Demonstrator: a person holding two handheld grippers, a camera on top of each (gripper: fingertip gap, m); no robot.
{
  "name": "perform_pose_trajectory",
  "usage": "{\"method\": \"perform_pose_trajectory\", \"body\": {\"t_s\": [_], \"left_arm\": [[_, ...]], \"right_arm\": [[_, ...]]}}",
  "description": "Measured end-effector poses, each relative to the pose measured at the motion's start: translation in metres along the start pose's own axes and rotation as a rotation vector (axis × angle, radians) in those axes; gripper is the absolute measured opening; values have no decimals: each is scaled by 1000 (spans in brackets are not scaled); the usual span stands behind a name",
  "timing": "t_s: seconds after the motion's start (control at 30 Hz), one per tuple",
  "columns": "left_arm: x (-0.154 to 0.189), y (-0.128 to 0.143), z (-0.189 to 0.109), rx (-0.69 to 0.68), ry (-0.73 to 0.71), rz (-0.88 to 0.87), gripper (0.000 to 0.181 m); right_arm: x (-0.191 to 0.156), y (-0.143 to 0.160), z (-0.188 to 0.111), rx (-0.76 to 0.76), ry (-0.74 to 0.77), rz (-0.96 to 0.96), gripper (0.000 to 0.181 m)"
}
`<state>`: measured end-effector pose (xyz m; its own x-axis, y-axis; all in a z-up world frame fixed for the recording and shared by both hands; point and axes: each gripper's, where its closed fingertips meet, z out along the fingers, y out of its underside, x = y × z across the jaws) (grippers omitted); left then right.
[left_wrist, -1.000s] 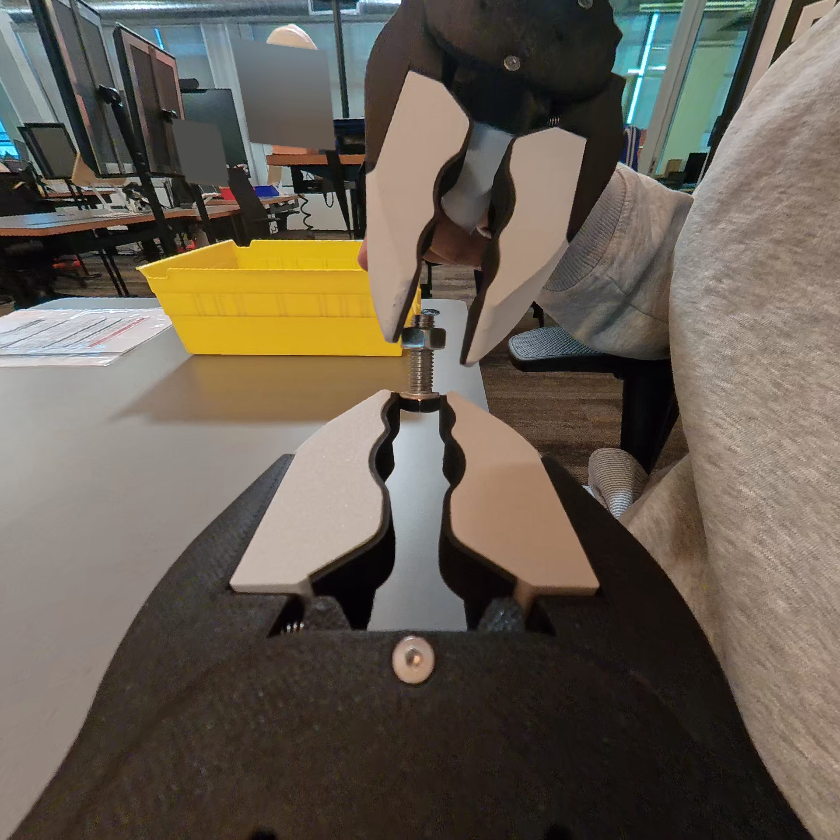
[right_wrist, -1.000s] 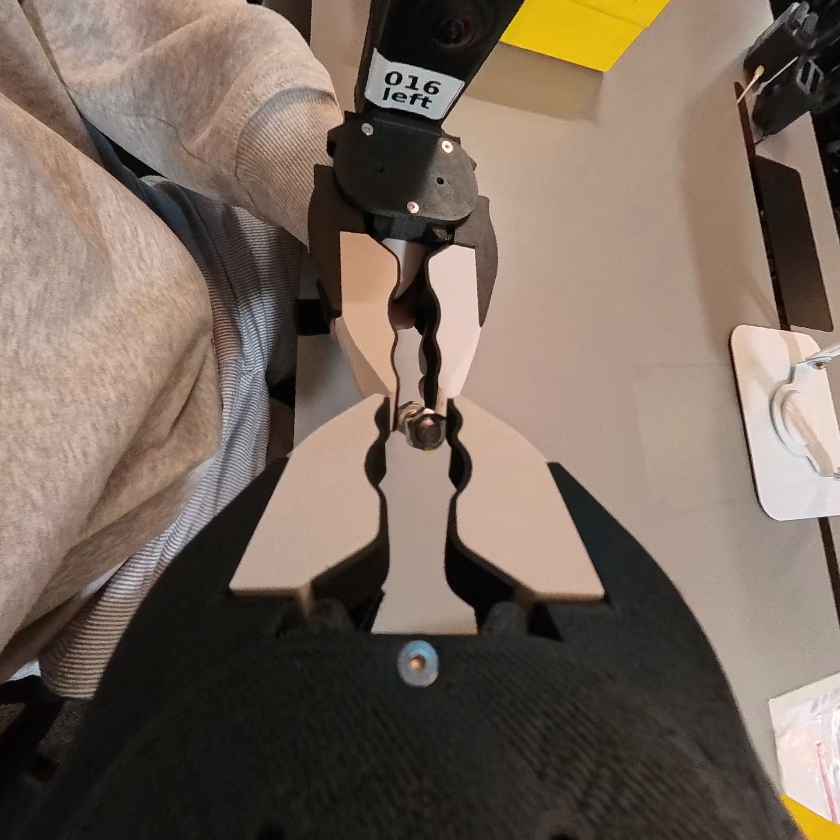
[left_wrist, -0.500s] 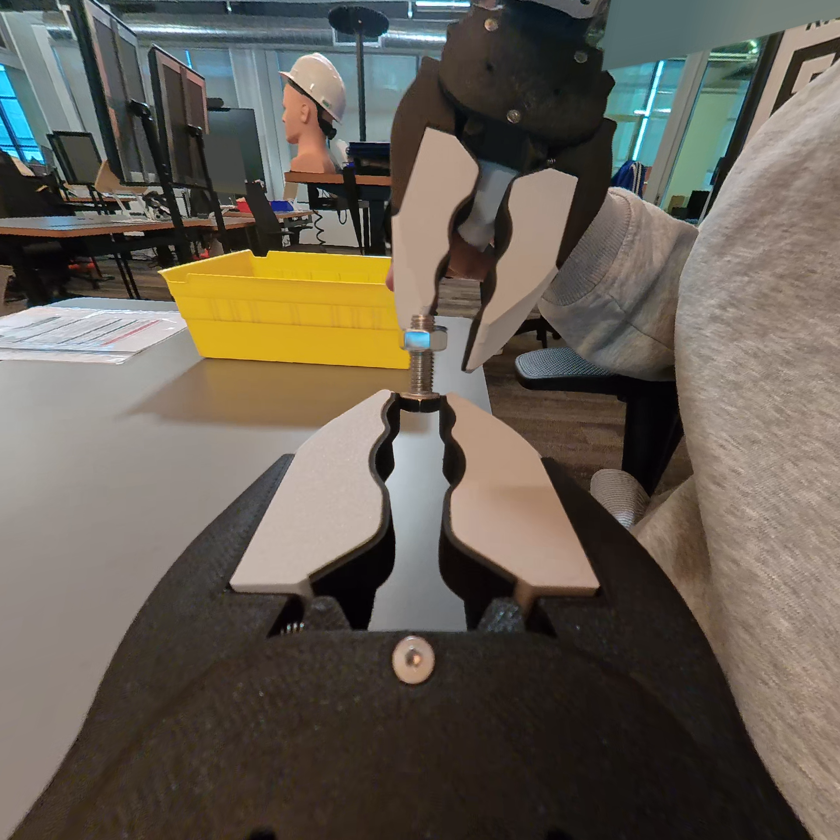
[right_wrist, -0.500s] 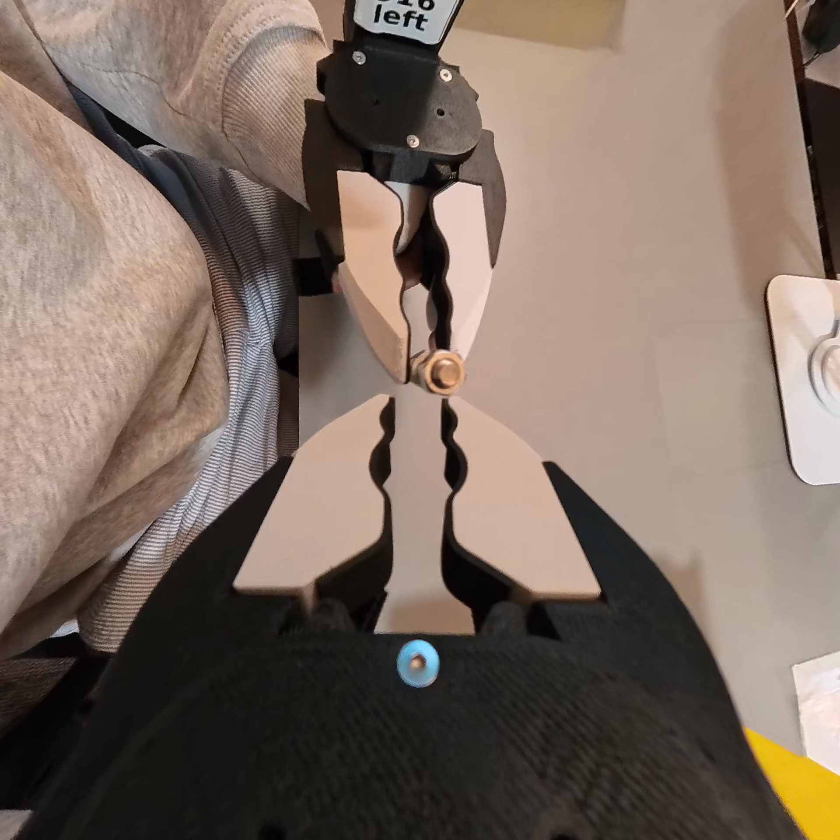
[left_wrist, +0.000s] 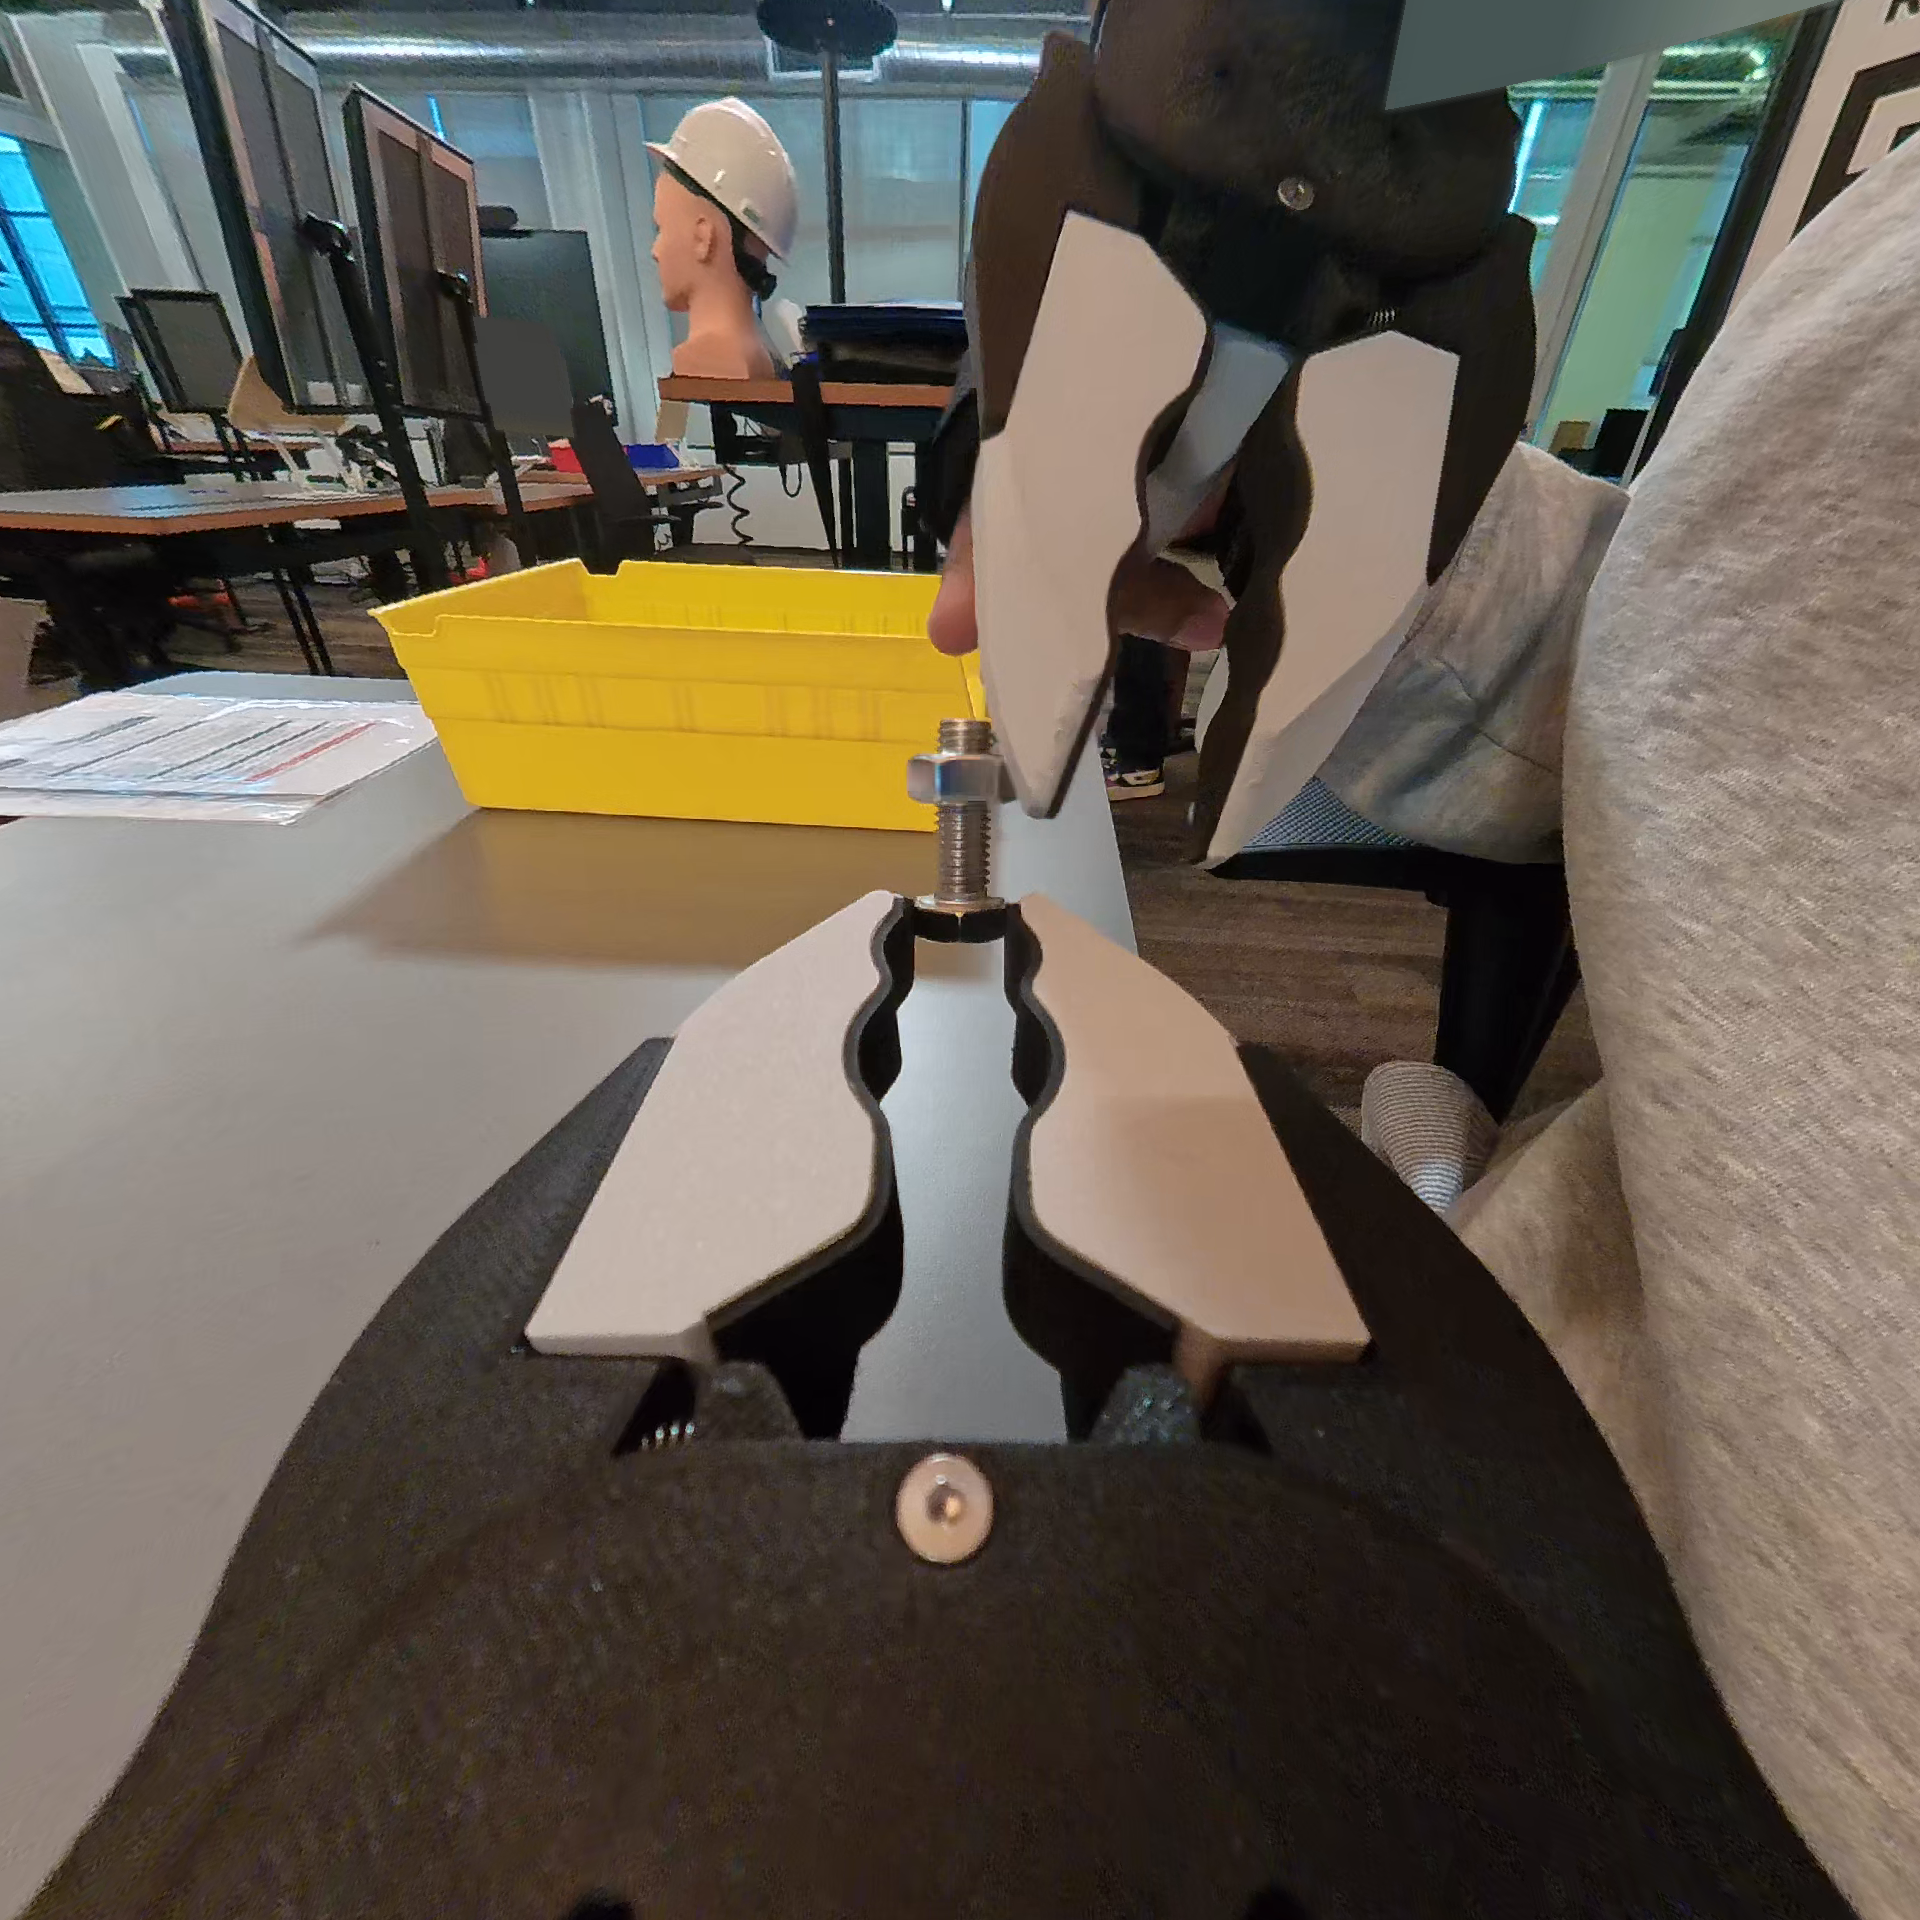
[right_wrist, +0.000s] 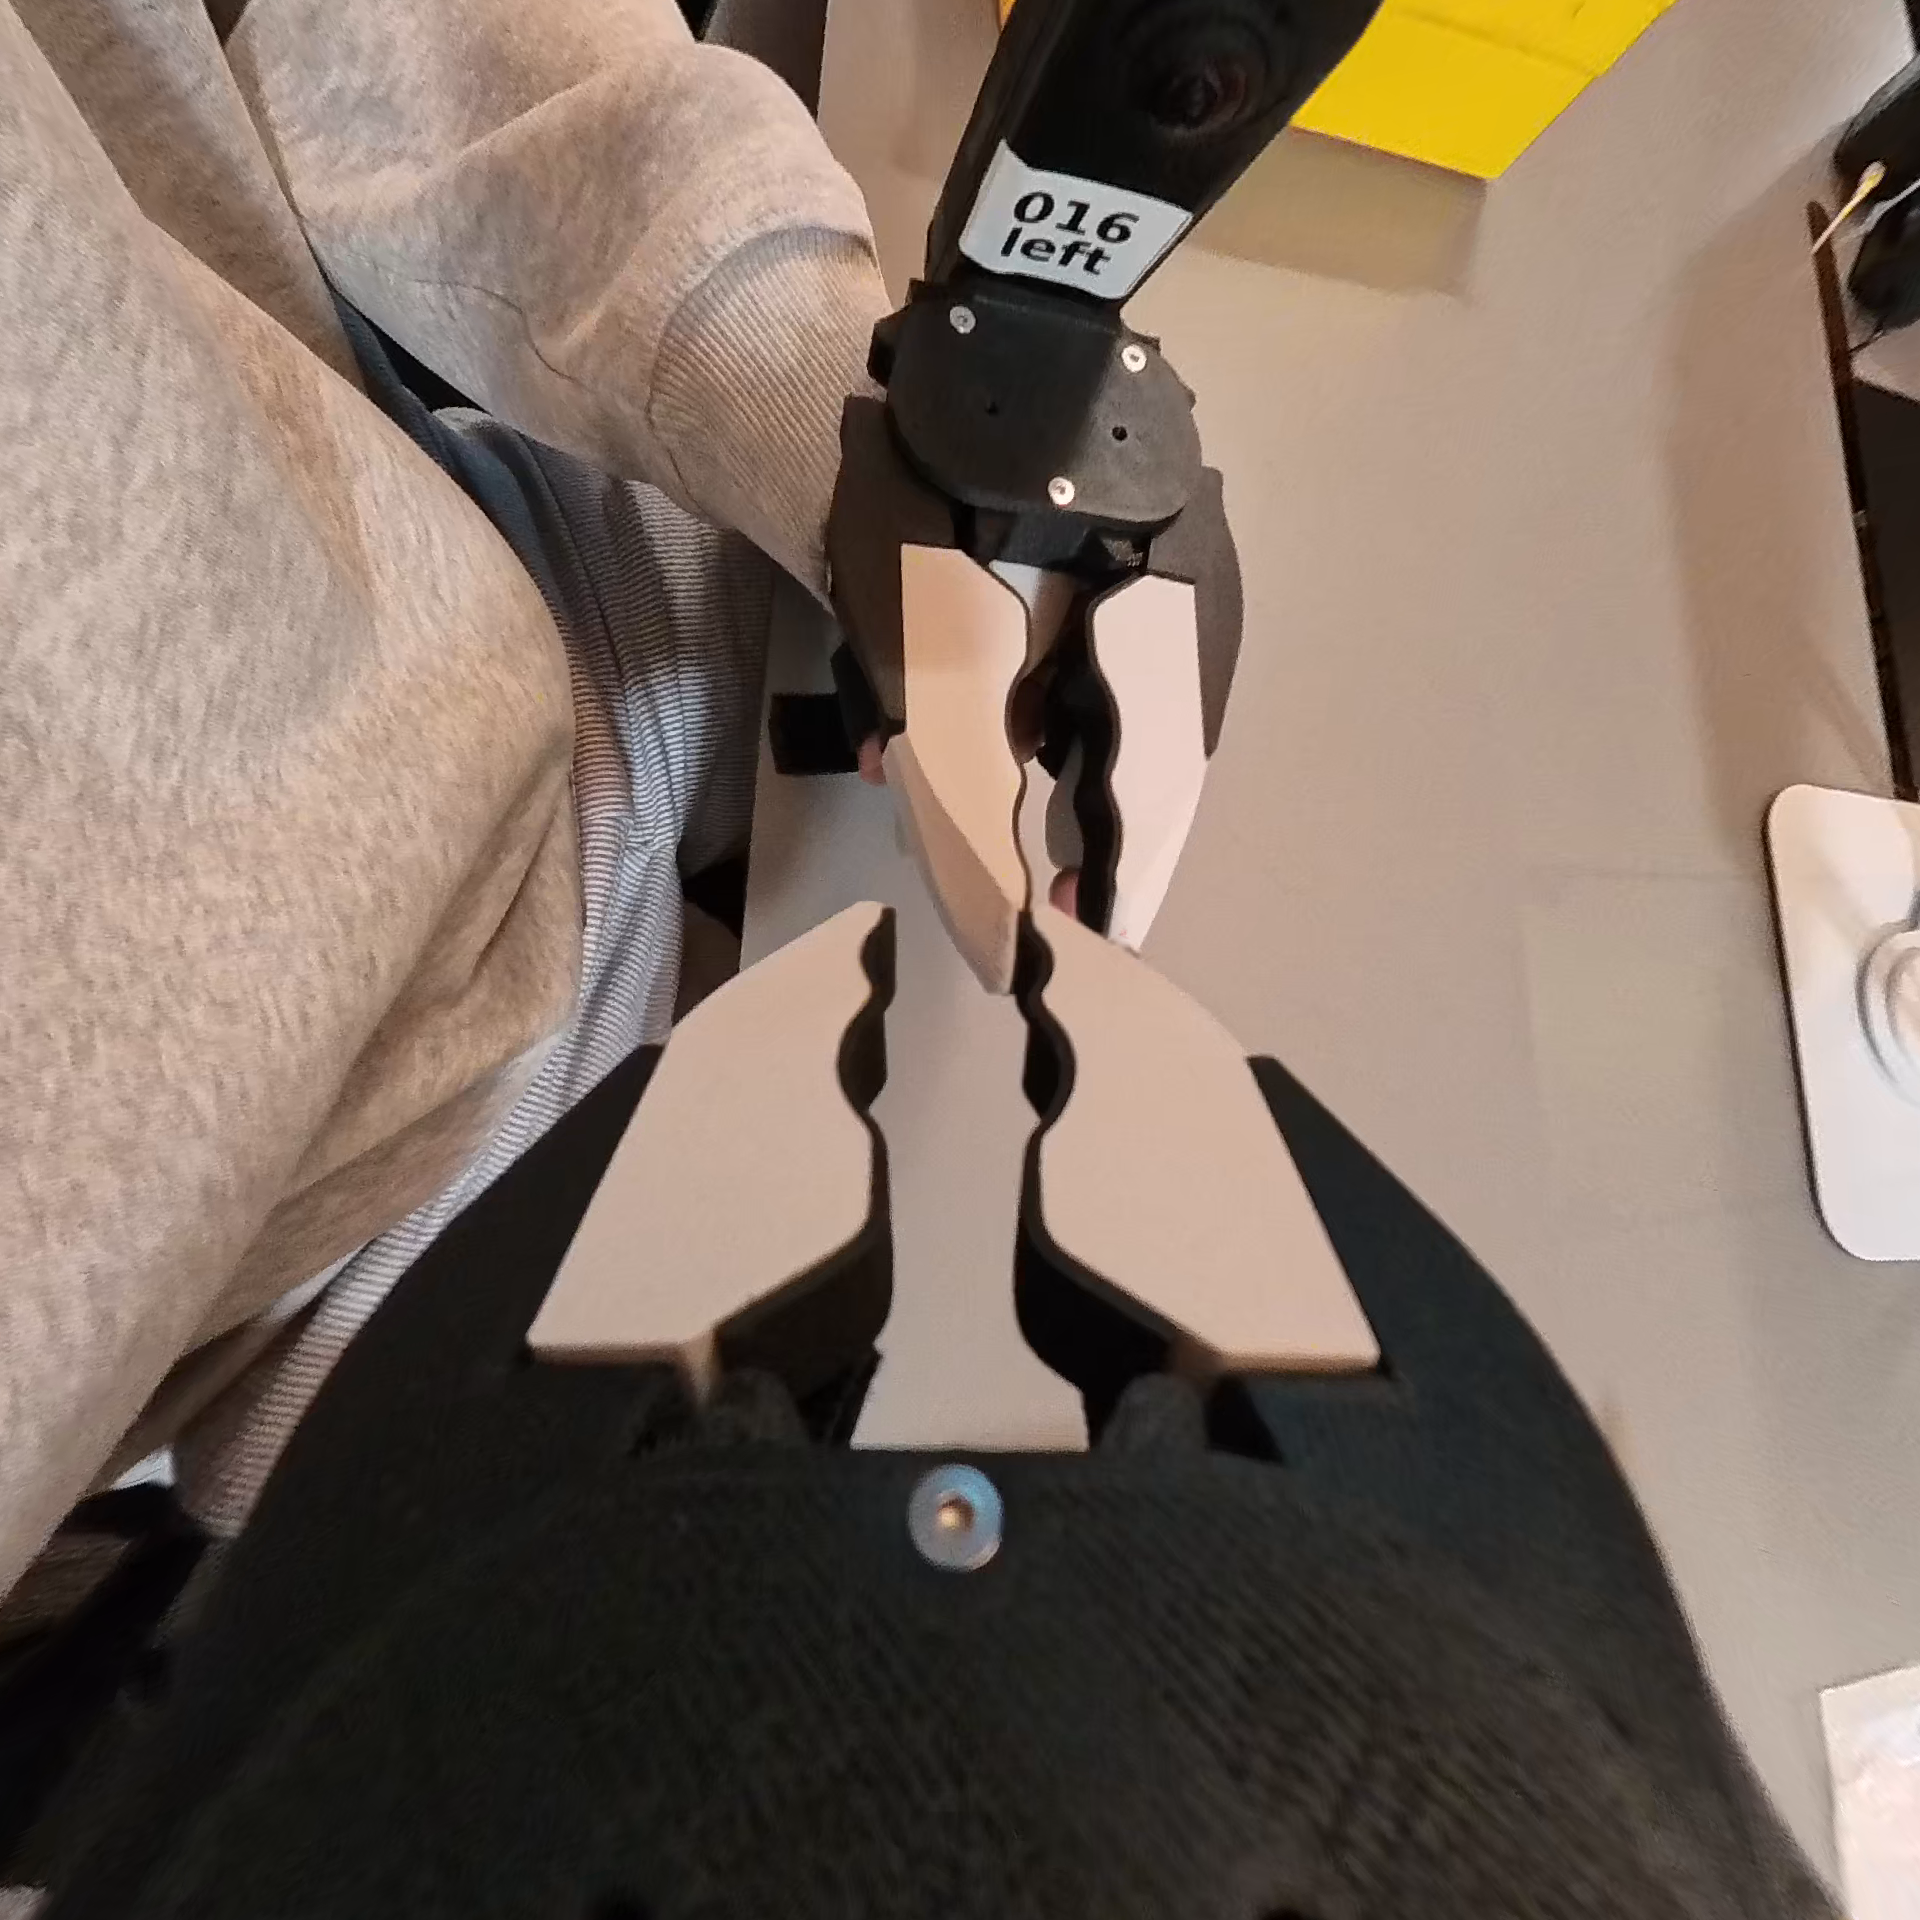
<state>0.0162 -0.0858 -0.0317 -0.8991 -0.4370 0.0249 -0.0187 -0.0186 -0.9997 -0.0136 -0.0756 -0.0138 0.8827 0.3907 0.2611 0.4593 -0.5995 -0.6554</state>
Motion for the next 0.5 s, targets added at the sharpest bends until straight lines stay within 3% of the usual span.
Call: {"method": "perform_pose_trajectory", "body": {"t_s": [0.5], "left_arm": [[3,-1,1,10,13,-6,17]], "right_arm": [[19,19,-3,-57,83,2,29]]}}
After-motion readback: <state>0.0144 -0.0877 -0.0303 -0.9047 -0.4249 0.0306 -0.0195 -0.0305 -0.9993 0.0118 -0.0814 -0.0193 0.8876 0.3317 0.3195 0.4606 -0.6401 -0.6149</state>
